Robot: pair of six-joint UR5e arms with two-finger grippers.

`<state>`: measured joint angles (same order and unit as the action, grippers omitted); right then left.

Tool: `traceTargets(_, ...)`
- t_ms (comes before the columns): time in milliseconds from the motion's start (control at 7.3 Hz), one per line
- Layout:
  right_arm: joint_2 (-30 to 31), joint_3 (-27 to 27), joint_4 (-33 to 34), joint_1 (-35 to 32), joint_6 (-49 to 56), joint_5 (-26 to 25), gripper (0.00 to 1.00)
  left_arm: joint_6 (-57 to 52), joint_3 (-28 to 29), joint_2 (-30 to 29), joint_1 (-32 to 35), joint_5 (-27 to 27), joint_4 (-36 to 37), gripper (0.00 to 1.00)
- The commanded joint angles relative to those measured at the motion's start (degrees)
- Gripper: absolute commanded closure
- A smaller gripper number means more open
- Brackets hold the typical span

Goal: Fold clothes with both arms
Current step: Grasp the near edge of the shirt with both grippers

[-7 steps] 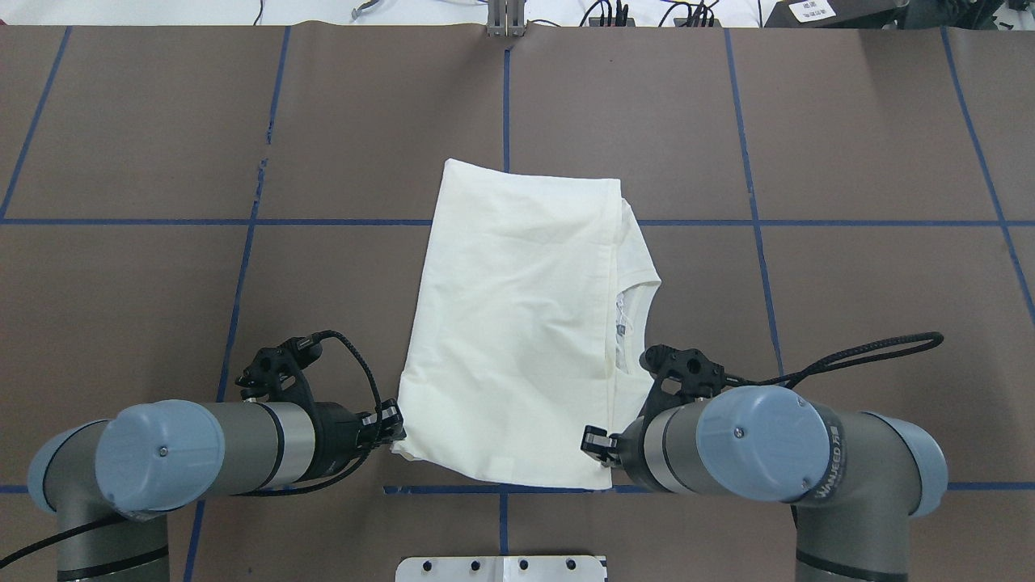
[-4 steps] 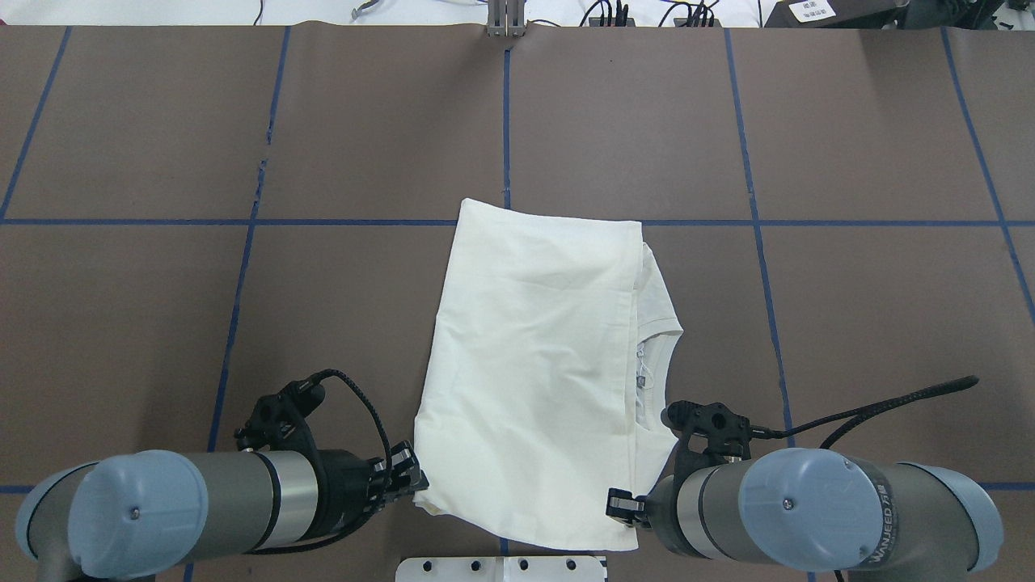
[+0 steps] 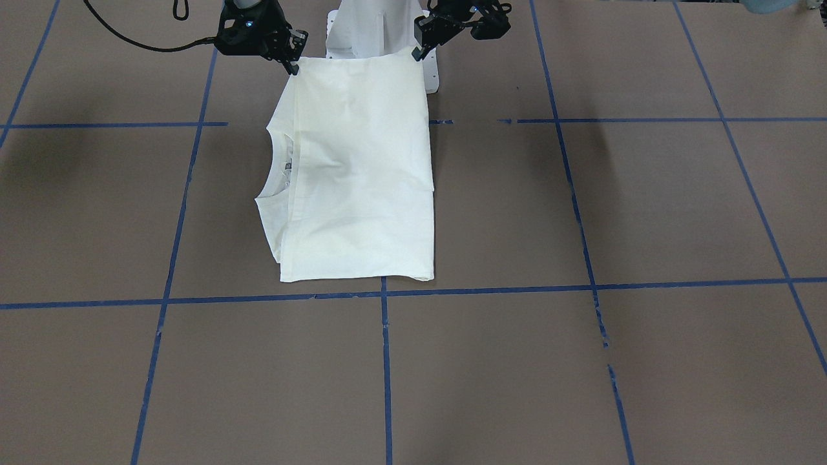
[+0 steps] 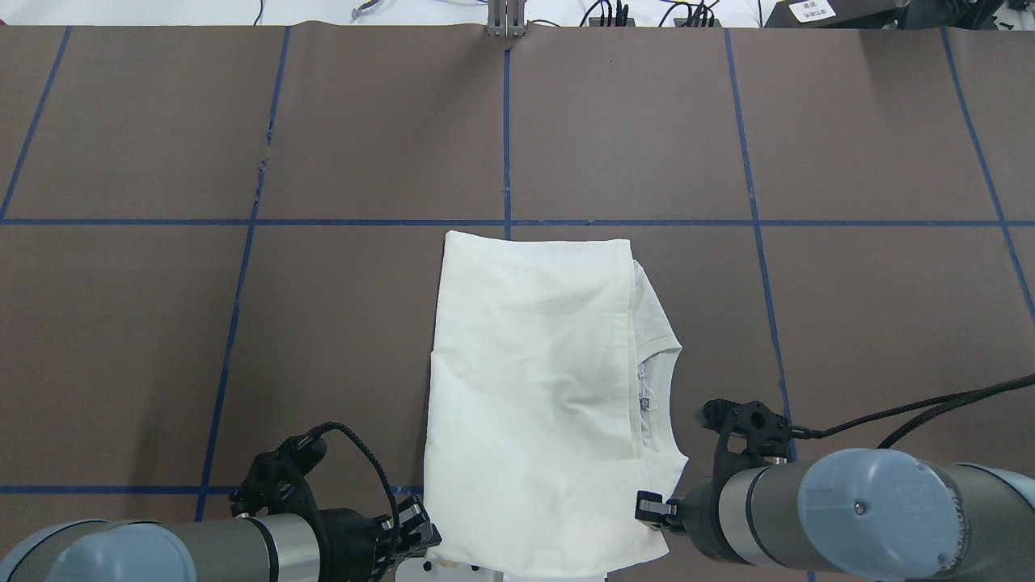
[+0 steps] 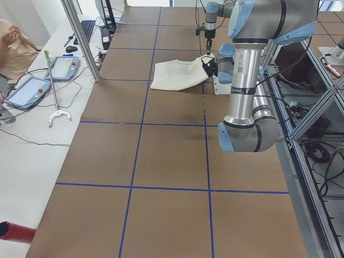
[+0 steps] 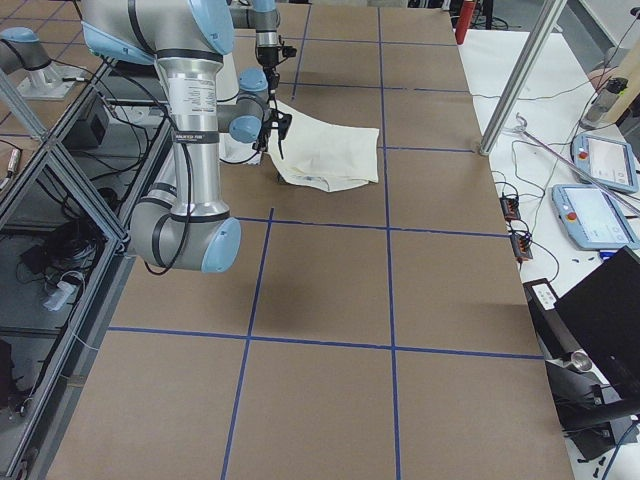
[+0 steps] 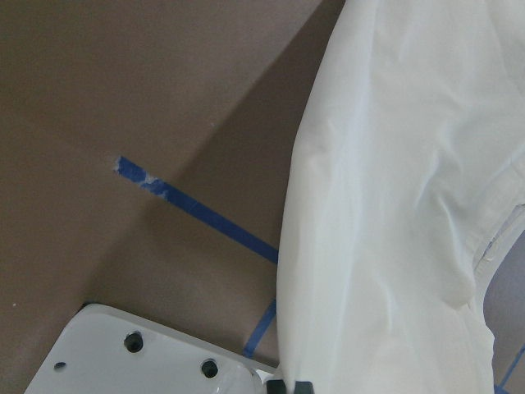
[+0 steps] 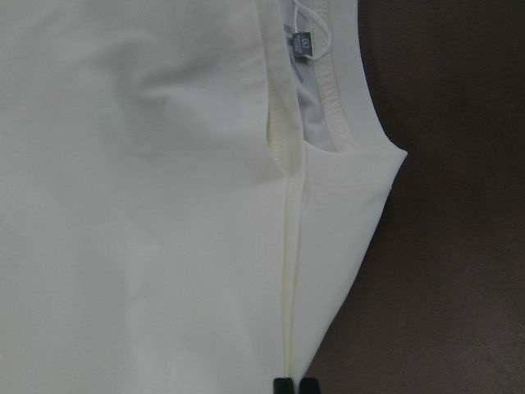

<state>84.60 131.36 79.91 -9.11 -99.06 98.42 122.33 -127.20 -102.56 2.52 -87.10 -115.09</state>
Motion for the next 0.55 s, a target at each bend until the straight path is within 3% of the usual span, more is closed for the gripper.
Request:
traceTargets(0,-2.1,-0.8,0.1,-7.7,0.6,0.3,1.0,-2.8,-0.9,-4.1,6.6,0.1,6.6,1.0)
traceTargets(137,-5.1,-3.5,0.2,-12.4,0.7,0.9,1.0,-7.8,3.5,-7.6,9.8,0.1,7.1,1.0)
traceTargets(411,-14.8,-16.2,0.3,-19.7,0.7,3.5,1.0,-12.8,13.2,-14.0,14.2,0.1,7.0,1.0)
